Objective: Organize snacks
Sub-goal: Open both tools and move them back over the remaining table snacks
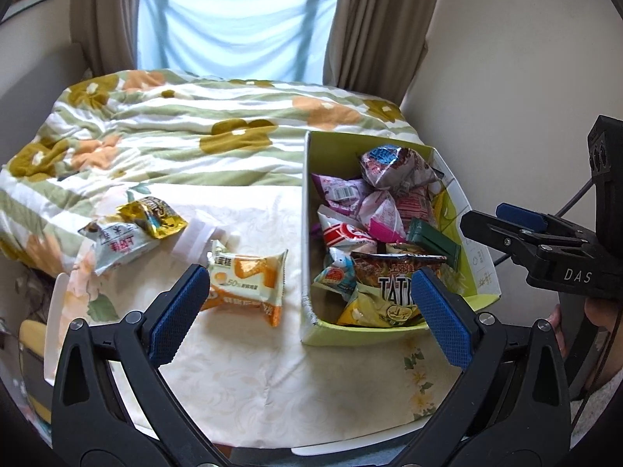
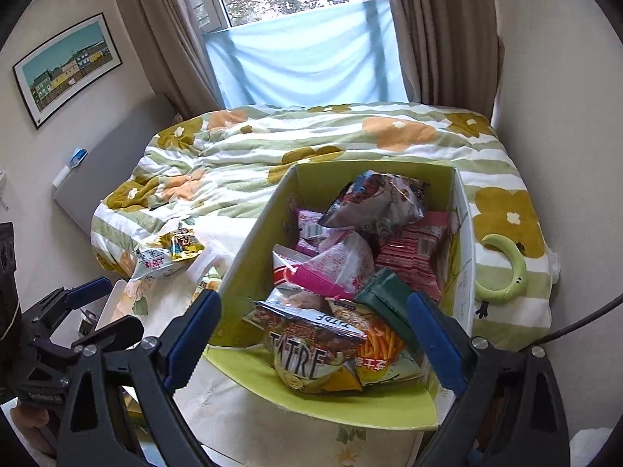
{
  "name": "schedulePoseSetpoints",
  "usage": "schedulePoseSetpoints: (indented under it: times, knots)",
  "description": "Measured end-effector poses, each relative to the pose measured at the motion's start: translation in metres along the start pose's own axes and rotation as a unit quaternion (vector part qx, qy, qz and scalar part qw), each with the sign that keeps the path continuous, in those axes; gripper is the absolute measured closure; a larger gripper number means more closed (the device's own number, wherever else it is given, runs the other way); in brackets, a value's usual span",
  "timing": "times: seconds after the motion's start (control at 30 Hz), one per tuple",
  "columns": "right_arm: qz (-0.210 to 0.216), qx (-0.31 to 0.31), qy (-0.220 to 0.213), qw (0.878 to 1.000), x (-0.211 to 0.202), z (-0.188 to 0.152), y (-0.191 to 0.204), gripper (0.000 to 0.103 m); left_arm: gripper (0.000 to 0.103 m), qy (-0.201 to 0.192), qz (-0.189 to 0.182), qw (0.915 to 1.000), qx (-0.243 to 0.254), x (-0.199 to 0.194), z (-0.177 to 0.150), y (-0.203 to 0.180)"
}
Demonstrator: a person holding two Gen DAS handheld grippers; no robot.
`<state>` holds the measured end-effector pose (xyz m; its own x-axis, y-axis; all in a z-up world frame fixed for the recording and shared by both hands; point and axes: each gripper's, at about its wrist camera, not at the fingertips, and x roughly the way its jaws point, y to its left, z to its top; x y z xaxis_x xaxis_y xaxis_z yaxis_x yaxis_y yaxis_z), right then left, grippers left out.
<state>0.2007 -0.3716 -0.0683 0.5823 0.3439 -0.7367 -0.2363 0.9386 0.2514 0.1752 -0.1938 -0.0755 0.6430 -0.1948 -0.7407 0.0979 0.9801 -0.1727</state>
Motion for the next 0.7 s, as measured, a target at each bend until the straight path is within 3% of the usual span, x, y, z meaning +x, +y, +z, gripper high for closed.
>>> schedulePoseSetpoints:
  times: [0.3, 0.5, 0.7]
  knots:
    - [0.036, -0.061, -0.020, 0.997, 0.010, 0.001, 0.064, 0.008, 0.001, -0.014, 0.053, 0.9968, -0.058, -0.030, -0.013, 0.071]
    - [0.055, -0.073, -0.007, 0.996, 0.039, 0.003, 0.109, 0.008, 0.001, -0.017, 0.059, 0.9941, -0.090, -0.032, -0.011, 0.135]
    - [0.069, -0.057, 0.007, 0.996, 0.079, 0.012, 0.156, 0.008, 0.001, 0.013, 0.042, 0.9915, -0.123, -0.012, 0.005, 0.211]
